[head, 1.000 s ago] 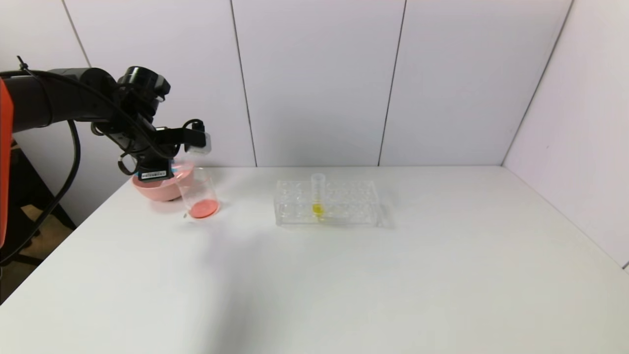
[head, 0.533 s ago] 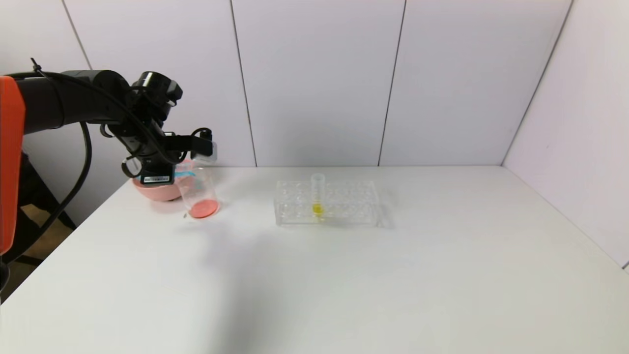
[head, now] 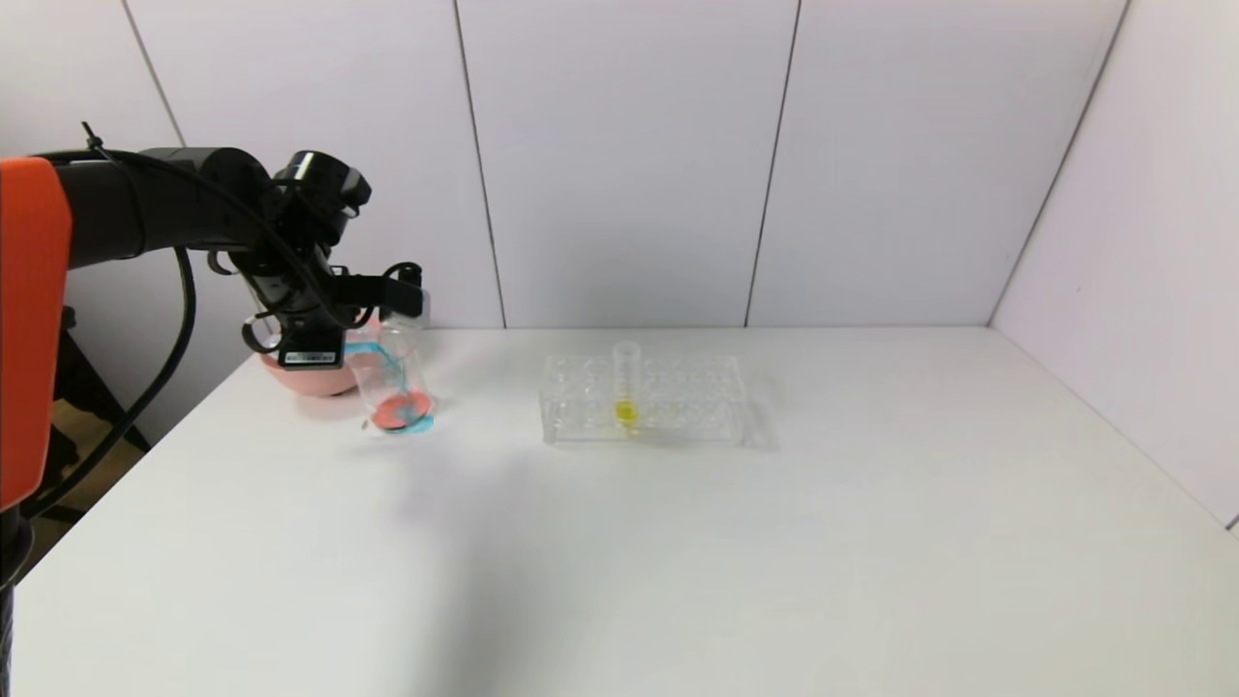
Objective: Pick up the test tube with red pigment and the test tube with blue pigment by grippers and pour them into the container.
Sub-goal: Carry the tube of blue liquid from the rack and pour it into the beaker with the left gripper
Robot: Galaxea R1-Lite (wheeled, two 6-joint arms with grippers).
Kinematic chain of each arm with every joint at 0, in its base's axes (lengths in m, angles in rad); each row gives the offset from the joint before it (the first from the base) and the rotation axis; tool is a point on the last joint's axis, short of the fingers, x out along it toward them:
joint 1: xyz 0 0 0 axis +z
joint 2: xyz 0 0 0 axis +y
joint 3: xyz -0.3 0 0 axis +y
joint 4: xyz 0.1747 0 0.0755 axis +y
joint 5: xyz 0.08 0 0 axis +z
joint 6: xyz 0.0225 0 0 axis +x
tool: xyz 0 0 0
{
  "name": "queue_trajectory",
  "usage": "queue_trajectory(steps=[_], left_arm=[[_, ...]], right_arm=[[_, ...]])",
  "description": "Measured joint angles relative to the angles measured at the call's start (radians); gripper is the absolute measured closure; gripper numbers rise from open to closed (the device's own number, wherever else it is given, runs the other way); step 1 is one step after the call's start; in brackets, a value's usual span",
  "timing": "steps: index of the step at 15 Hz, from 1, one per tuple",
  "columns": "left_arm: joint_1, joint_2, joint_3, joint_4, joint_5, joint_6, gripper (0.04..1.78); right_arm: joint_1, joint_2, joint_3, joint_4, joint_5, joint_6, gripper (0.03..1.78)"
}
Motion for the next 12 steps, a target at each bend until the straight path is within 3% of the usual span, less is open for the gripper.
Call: queue_trajectory(steps=[12], left_arm=[[-0.001,0.02,0.0,-0.022,0.091,0.029,1.38]], right_arm=[[0.0,0.0,0.0,0.0,0.0,0.0,0.04]])
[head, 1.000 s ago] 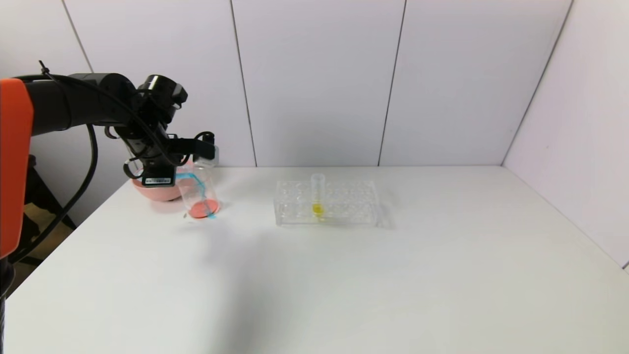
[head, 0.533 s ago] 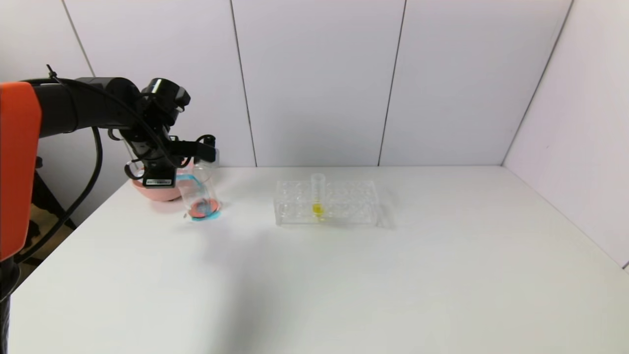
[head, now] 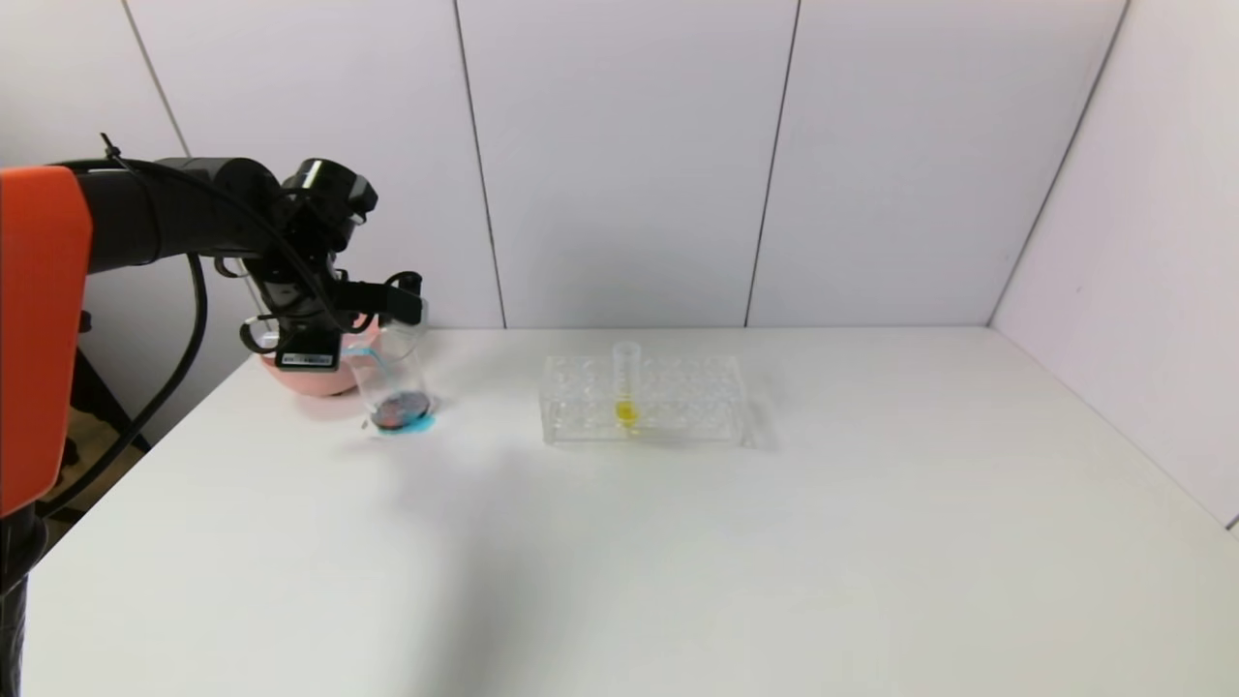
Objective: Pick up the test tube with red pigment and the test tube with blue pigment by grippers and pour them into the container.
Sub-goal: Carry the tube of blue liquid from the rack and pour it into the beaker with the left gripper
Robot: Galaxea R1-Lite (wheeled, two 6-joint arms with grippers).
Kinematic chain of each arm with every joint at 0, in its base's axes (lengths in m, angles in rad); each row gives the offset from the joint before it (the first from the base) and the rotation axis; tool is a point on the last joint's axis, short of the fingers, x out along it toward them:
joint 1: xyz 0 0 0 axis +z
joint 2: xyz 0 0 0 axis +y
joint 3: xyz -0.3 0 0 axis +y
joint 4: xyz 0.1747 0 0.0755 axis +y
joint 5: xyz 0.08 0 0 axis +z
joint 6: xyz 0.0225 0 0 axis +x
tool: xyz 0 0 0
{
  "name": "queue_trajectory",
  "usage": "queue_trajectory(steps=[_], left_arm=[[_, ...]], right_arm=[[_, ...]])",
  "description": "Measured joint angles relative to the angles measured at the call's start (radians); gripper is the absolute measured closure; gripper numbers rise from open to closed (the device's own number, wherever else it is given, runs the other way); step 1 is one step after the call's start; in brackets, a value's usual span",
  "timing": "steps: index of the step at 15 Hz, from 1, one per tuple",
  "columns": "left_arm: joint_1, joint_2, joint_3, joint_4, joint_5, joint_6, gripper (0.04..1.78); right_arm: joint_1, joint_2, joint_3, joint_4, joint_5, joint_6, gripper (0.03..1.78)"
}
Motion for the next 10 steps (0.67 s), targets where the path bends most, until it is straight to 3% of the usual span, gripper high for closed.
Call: queue_trajectory(steps=[10], left_arm=[[-0.02,0.009,0.0,-0.052,0.14,0.036,1.38]], right_arm=[[0.0,0.0,0.0,0.0,0.0,0.0,0.04]])
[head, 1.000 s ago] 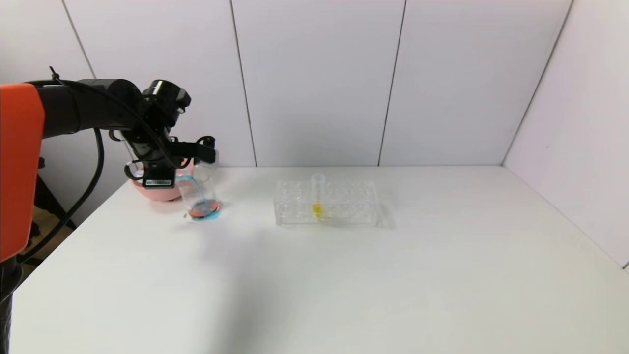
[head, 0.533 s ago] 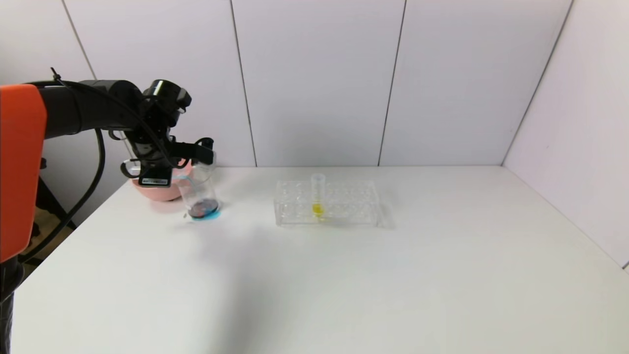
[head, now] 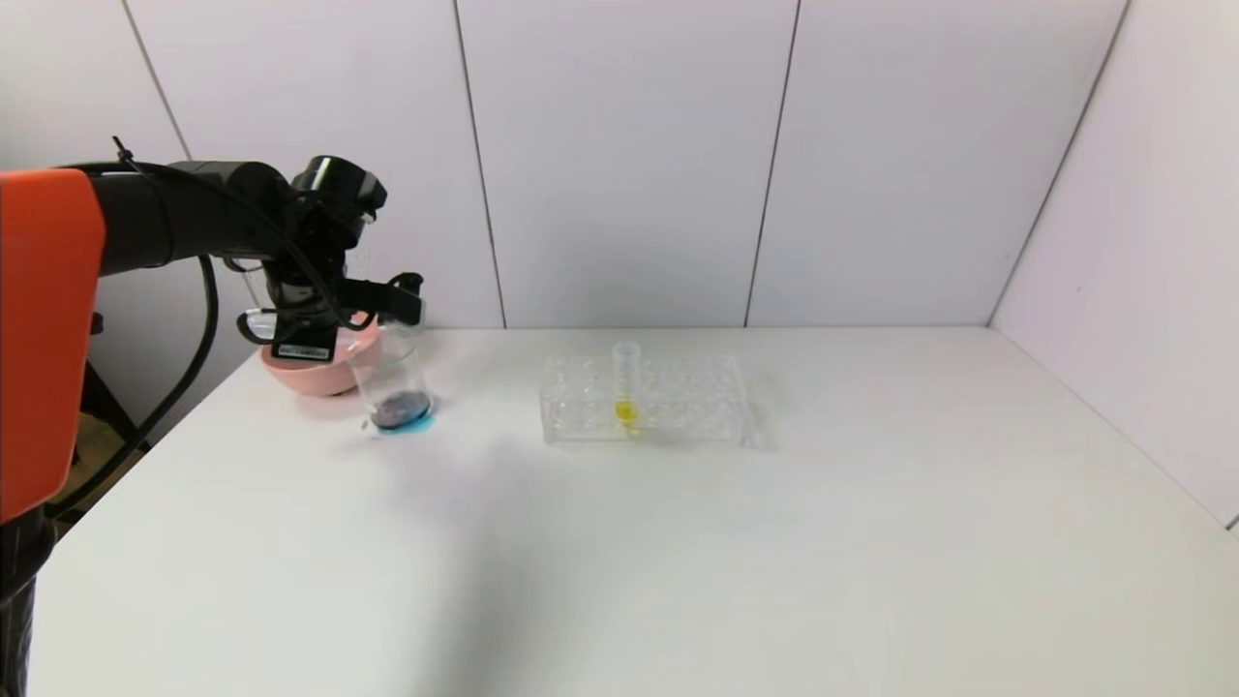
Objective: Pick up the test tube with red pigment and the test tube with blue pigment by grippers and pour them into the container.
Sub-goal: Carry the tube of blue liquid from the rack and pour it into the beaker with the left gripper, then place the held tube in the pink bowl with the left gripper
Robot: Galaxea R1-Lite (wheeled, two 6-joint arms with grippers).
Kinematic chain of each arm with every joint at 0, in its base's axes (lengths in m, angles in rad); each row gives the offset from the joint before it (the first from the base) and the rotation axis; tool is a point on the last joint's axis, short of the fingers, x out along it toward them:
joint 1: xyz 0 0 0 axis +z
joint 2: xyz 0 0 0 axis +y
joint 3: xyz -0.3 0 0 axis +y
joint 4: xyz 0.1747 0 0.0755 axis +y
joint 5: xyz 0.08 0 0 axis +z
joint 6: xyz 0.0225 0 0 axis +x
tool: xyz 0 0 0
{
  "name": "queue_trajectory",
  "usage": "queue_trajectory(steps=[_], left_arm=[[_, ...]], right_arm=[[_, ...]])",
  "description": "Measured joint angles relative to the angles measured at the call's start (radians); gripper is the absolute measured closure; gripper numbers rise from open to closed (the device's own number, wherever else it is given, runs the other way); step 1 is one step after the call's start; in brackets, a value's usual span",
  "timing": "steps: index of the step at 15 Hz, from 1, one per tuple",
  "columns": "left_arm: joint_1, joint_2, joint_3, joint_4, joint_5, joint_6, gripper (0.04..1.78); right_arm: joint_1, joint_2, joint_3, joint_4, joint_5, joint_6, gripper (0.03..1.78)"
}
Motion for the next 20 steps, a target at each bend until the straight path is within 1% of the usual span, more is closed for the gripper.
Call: queue_trajectory(steps=[4,6,8,9,10,12,14,15,16,17,18,20], left_arm=[[-0.017,0.005,0.0,-0.018,-0.001,-0.001,1.38],[-0.019,-0.005,0.0,-0.025,-0.027,-0.014,1.38],[-0.003,-0.032,0.004,-0.036,-0.103,-0.066,1.38],[0.011,-0.051,0.01,-0.037,-0.152,-0.122,1.38],[0.025,-0.069,0.014,-0.038,-0.193,-0.192,1.38],[0.051,-0.104,0.03,-0.042,-0.292,-0.381,1.38],[0.068,-0.14,0.06,-0.065,-0.407,-0.614,1.38],[0.073,-0.168,0.101,-0.105,-0.456,-0.75,1.38],[0.076,-0.199,0.168,-0.169,-0.484,-0.875,1.38],[0.077,-0.225,0.243,-0.243,-0.493,-0.968,1.38],[0.08,-0.256,0.344,-0.35,-0.494,-1.056,1.38],[0.085,-0.311,0.553,-0.593,-0.465,-1.161,1.38]], right_arm=[[0.0,0.0,0.0,0.0,0.0,0.0,0.04],[0.0,0.0,0.0,0.0,0.0,0.0,0.04],[0.0,0.0,0.0,0.0,0.0,0.0,0.04],[0.0,0.0,0.0,0.0,0.0,0.0,0.04],[0.0,0.0,0.0,0.0,0.0,0.0,0.04],[0.0,0.0,0.0,0.0,0.0,0.0,0.04],[0.0,0.0,0.0,0.0,0.0,0.0,0.04],[0.0,0.0,0.0,0.0,0.0,0.0,0.04],[0.0,0.0,0.0,0.0,0.0,0.0,0.04],[0.0,0.0,0.0,0.0,0.0,0.0,0.04],[0.0,0.0,0.0,0.0,0.0,0.0,0.04],[0.0,0.0,0.0,0.0,0.0,0.0,0.04]])
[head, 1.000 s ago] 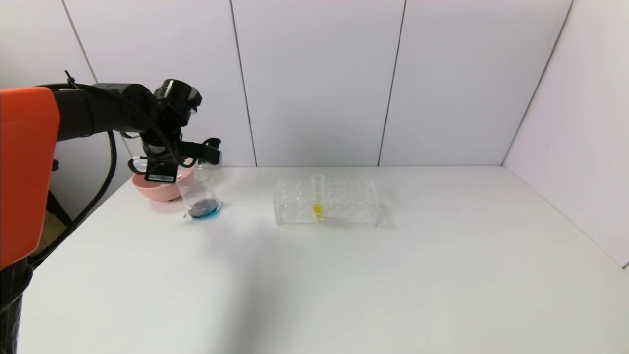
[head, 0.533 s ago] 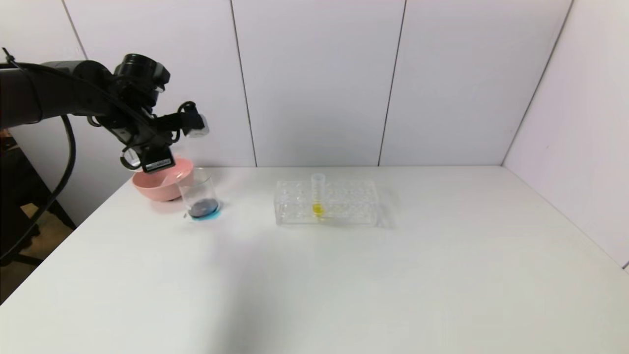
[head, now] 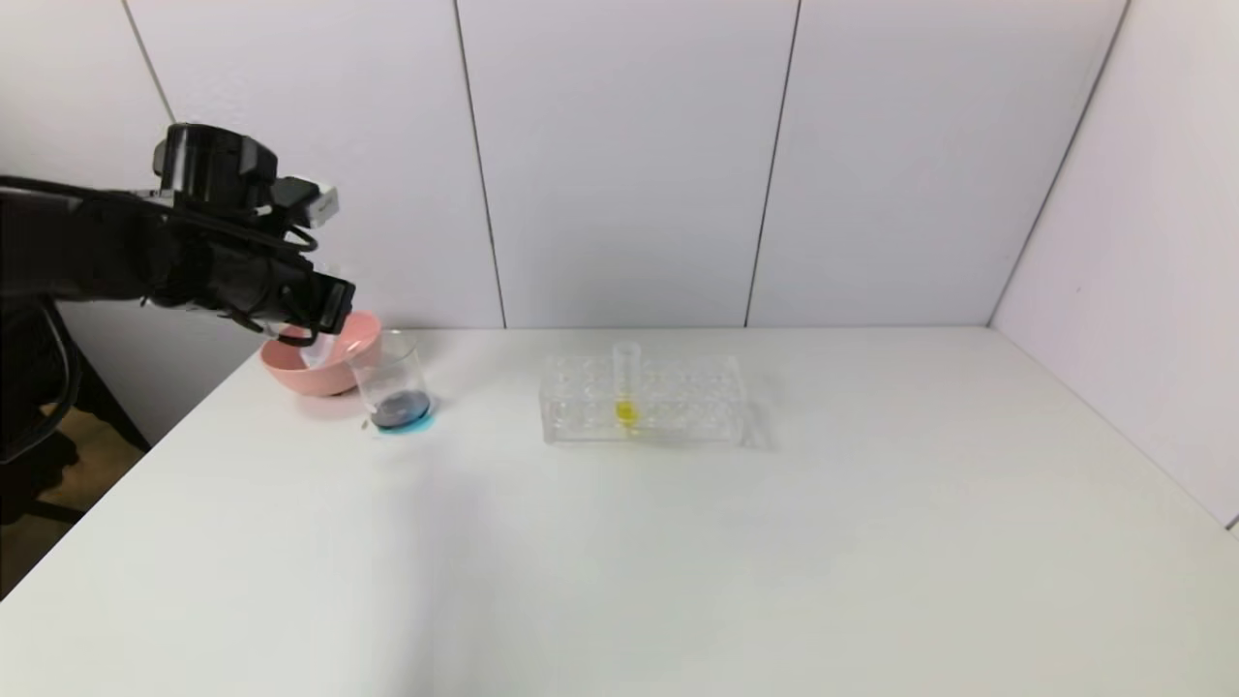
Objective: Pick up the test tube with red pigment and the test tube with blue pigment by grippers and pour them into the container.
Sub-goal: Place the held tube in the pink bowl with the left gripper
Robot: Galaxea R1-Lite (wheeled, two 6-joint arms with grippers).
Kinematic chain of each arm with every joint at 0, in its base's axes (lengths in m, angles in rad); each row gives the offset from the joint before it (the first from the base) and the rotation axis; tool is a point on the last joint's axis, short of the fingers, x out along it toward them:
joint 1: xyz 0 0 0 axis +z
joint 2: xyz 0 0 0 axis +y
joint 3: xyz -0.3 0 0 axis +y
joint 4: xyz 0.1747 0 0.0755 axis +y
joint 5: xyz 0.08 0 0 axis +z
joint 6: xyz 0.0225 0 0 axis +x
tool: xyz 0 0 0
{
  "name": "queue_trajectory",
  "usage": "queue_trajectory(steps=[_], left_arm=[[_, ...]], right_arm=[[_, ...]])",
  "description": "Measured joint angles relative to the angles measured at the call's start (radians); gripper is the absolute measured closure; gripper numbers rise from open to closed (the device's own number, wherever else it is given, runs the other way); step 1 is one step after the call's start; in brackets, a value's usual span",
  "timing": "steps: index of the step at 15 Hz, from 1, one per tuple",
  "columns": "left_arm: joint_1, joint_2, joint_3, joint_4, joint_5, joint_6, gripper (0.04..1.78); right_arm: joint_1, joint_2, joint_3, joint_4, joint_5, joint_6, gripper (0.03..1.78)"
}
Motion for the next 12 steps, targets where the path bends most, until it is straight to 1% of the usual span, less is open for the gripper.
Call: queue_trajectory(steps=[1,4,7,8,9,10,12], left_arm=[[0.003,-0.029,0.124,-0.16,0.03,-0.035,1.38],[0.02,-0.086,0.418,-0.598,0.122,-0.088,1.38],[0.044,-0.117,0.654,-0.999,0.168,-0.128,1.38],[0.054,-0.117,0.702,-1.108,0.174,-0.149,1.38],[0.064,-0.111,0.726,-1.189,0.176,-0.174,1.38],[0.075,-0.099,0.732,-1.234,0.175,-0.195,1.38],[0.09,-0.062,0.709,-1.241,0.17,-0.221,1.38]], right_arm=[[0.0,0.0,0.0,0.0,0.0,0.0,0.04],[0.0,0.0,0.0,0.0,0.0,0.0,0.04],[0.0,0.0,0.0,0.0,0.0,0.0,0.04],[0.0,0.0,0.0,0.0,0.0,0.0,0.04],[0.0,0.0,0.0,0.0,0.0,0.0,0.04],[0.0,0.0,0.0,0.0,0.0,0.0,0.04],[0.0,0.0,0.0,0.0,0.0,0.0,0.04]])
